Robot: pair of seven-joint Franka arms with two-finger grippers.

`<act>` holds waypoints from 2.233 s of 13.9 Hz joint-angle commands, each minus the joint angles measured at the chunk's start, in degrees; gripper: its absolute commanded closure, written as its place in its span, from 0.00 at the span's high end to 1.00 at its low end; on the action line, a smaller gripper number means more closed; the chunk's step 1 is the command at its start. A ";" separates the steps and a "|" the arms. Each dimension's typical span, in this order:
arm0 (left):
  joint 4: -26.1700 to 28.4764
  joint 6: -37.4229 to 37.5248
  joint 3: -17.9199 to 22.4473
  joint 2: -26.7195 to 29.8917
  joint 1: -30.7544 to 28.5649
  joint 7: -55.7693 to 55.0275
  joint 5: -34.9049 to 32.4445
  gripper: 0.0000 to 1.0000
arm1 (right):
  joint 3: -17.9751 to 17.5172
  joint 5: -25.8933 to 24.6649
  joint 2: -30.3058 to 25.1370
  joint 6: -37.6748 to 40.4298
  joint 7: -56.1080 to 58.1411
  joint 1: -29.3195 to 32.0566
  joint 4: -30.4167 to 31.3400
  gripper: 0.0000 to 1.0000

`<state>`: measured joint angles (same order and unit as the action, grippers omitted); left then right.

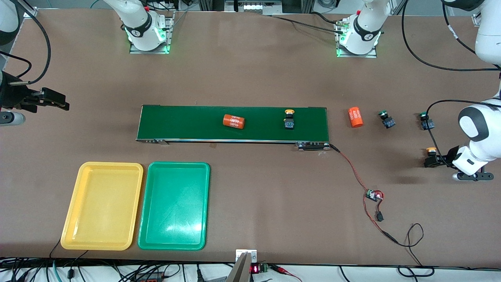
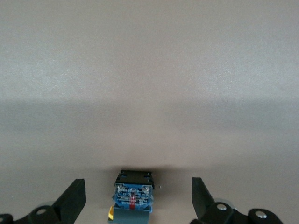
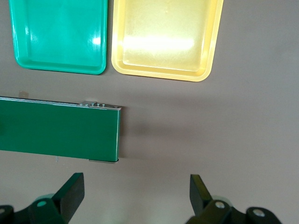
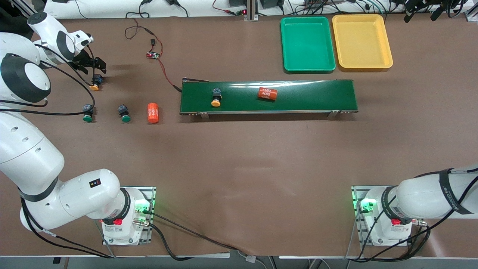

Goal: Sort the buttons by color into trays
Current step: 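Return the left gripper and grasp another black button, then place the button on the belt while the right gripper approaches the belt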

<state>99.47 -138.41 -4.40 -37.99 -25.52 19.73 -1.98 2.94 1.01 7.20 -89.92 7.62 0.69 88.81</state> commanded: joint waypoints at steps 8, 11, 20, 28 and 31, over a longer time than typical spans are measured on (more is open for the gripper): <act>0.29 0.15 -0.34 -1.48 -0.85 4.53 -0.04 1.00 | 0.05 4.61 -0.17 4.14 0.82 4.67 -0.39 1.00; 0.20 0.15 -0.34 -1.65 -0.93 4.80 -0.39 0.66 | -0.21 4.61 -0.17 1.07 -0.06 4.06 0.14 1.00; 0.37 4.53 -1.05 2.11 -0.58 4.35 -0.39 0.00 | -0.48 4.44 -11.13 -10.70 -8.31 -2.79 18.21 1.00; 3.61 31.17 -6.23 15.20 7.13 -5.82 0.22 0.00 | -18.04 3.56 -19.86 -26.28 -22.02 -3.24 39.07 1.00; 5.47 31.18 -8.95 17.77 11.88 -10.21 0.31 0.00 | -21.48 3.47 -18.19 -26.80 -25.97 -3.41 39.16 1.00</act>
<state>101.83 -107.36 -12.23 -23.45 -16.23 12.55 -1.88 -17.33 4.71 -11.20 -115.50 -15.61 -2.73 127.24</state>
